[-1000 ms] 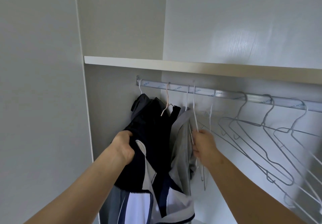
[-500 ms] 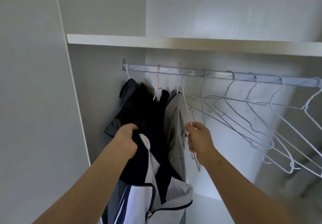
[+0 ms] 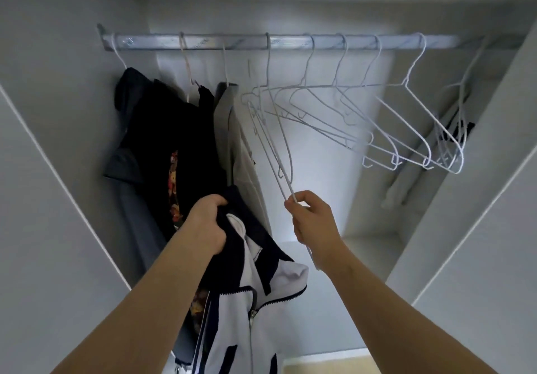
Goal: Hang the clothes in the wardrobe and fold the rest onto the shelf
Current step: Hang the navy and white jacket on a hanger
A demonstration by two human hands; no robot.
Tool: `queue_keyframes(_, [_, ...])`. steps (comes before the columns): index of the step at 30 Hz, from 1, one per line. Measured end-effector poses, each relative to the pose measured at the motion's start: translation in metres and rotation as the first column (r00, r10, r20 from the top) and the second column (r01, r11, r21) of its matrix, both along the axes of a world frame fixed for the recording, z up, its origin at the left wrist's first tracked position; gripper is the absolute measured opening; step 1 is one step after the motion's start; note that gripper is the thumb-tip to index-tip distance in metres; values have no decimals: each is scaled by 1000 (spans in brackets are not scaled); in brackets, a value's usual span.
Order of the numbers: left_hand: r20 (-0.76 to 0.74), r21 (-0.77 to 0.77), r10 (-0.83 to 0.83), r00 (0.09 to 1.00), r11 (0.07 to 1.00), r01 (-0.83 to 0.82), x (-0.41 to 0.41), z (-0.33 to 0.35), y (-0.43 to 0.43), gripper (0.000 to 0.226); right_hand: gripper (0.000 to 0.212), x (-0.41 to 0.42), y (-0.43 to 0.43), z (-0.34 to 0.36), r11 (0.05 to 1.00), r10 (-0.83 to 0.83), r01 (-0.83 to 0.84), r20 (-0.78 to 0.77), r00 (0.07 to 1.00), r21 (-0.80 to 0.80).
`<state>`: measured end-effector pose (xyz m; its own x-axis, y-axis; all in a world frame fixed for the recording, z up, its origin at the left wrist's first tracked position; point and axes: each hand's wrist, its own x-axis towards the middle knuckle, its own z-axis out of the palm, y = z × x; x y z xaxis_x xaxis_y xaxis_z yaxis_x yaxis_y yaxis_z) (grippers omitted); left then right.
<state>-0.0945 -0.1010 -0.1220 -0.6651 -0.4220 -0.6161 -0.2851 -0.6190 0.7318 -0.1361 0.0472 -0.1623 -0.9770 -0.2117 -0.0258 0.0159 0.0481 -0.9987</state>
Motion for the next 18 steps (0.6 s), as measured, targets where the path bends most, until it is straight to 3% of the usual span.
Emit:
queue_keyframes(7, [-33, -60, -191, 981, 980, 188, 3, -25, 62, 14, 25, 45, 79, -40, 991, -16, 10, 46, 999, 134])
queue_keyframes(10, [-108, -134, -249, 962, 963, 234, 5, -39, 89, 41, 32, 64, 122, -55, 964, 13, -15, 8, 1000, 267])
queue_keyframes(14, [-92, -282, -316, 944, 918, 279, 16, -59, 120, 63, 34, 82, 170, -69, 923, 22, -14, -16, 1000, 384])
queue_keyframes(18, [-79, -326, -331, 940, 900, 289, 35, -68, 140, 47, 44, 97, 203, -81, 898, 52, -51, 10, 999, 437])
